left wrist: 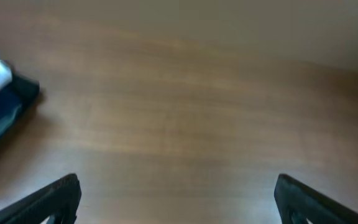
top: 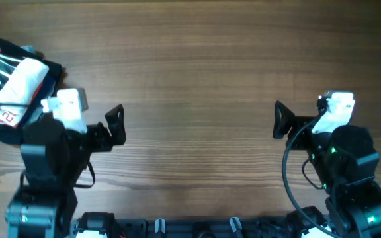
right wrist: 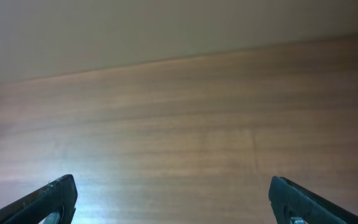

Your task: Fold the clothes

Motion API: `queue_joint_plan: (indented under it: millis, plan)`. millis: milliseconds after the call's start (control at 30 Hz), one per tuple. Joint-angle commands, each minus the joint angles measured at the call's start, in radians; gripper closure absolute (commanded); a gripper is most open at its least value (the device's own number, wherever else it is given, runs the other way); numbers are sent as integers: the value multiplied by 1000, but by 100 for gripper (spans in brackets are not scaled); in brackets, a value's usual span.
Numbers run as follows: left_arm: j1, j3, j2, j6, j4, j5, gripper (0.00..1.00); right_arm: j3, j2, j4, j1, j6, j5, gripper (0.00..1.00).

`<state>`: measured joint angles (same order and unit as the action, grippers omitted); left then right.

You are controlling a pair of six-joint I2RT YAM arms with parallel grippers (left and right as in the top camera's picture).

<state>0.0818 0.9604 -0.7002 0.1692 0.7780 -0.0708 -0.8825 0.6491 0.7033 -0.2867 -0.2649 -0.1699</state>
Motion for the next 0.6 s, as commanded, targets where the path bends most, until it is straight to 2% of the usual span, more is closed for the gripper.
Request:
queue_joint_plan:
  millis: [0, 333, 567]
  plan:
    - [5, -50, 45, -5, -26, 20, 0, 10, 2, 49, -2, -7, -33, 0]
    - [4, -50, 43, -5, 128, 20, 0, 10, 115, 89, -2, -7, -32, 0]
    - [4, -50, 43, -5, 133, 20, 0, 11, 207, 91, -2, -7, -32, 0]
